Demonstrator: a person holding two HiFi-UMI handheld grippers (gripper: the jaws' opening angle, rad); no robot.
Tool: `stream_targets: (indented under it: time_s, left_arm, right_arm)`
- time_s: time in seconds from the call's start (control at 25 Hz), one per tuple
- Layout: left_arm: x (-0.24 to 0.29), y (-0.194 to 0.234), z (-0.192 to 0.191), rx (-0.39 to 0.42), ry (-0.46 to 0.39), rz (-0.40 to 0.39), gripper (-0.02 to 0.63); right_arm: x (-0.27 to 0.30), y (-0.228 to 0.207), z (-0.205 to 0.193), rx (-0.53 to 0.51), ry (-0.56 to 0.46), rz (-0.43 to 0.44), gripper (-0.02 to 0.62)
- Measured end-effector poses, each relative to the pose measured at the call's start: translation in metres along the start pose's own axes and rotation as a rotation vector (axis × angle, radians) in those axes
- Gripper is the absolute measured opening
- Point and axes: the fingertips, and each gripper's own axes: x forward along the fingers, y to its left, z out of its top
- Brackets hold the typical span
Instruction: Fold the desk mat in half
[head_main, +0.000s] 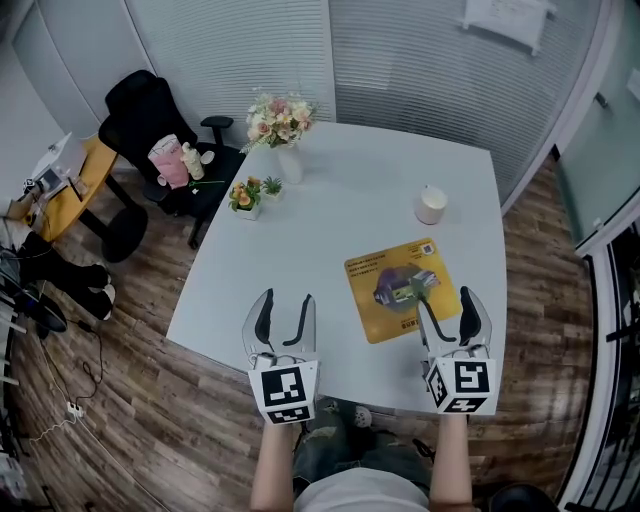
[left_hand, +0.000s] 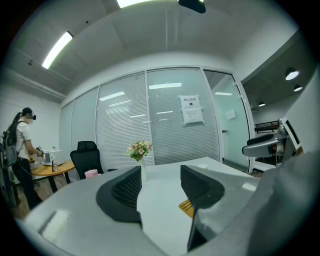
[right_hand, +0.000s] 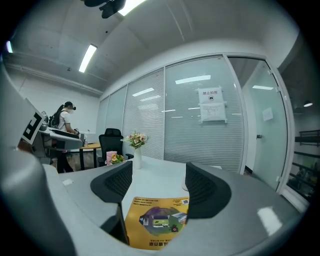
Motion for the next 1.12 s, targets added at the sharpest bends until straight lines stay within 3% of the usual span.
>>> stream_targets:
  time_s: [0.48,1.12]
  left_arm:
    - [0.067,0.006,-0.016,0.003,0.060,-0.089,0.232]
    - [0.104,0.005,-0.074,0.000,0.191,-0.173,0.232]
  right_arm:
    - [0.056,0.014,-0.025,-0.015,0.105,0.008,0.347]
    - [0.081,0.045,-0.111,-0.035,0.328,0.062,0.353]
